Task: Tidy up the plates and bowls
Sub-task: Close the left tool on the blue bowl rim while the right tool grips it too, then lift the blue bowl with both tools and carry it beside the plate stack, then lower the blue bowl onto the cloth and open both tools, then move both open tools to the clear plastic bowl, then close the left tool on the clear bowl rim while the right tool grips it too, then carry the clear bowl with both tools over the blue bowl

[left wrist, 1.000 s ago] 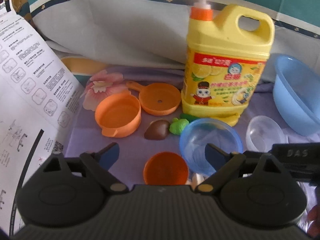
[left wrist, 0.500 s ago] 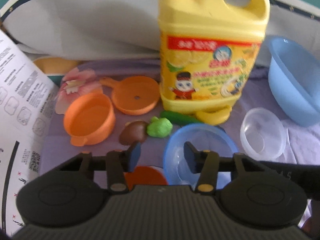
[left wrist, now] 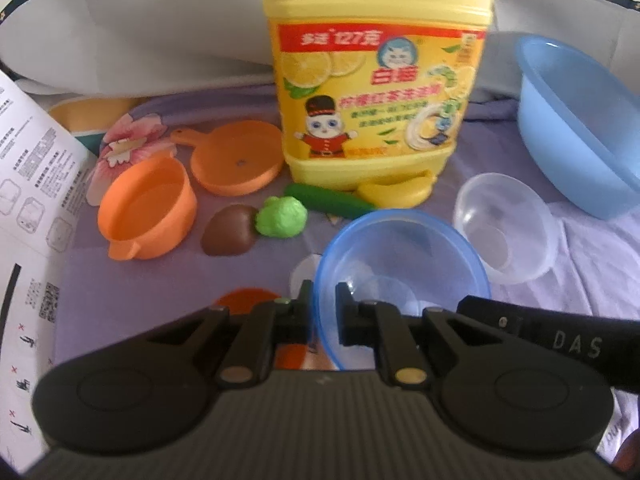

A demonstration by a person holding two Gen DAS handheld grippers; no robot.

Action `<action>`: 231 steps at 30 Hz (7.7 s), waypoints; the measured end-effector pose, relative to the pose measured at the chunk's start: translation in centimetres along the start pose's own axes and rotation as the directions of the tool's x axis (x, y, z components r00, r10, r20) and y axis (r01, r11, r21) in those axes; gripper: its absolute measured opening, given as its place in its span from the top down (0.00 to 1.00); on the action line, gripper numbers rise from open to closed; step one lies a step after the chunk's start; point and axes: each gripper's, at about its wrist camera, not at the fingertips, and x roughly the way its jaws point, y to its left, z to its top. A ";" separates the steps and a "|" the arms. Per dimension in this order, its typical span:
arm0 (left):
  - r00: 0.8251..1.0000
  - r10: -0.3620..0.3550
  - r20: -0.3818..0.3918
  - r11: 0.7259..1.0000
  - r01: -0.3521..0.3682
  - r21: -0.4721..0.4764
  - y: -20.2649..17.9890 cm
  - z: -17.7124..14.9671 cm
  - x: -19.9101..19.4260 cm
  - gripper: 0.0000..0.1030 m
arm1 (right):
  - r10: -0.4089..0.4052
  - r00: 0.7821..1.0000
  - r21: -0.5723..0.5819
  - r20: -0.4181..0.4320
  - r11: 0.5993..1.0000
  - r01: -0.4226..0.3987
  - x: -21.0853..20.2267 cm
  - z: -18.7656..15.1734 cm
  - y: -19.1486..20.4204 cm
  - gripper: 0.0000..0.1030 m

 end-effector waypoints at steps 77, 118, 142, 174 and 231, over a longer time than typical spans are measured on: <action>0.981 -0.138 -0.136 0.989 0.129 -0.073 -9.7 -21.8 -15.6 0.67 | -0.090 0.991 -0.284 -0.102 0.957 0.057 -18.8 -18.4 -7.5 0.91; 1.000 0.021 -0.017 0.986 -0.024 -0.166 -4.9 -22.8 -20.5 0.00 | -0.090 0.995 -0.210 0.049 0.973 0.098 -22.6 -17.6 -9.2 0.00; 0.989 0.061 0.134 0.997 -0.056 -0.044 -3.8 -13.7 -20.4 0.00 | -0.107 0.984 -0.200 0.141 0.971 0.134 -21.8 -9.7 -9.2 0.00; 0.999 0.038 0.016 0.998 -0.037 -0.052 -6.4 2.6 0.1 0.27 | -0.014 0.996 -0.144 0.089 0.989 0.027 -3.3 6.2 -5.4 0.53; 0.993 -0.121 0.001 0.993 0.121 -0.004 -9.1 -19.3 -22.5 0.79 | 0.028 0.999 -0.224 -0.026 0.974 -0.033 -20.5 -18.0 -5.8 0.90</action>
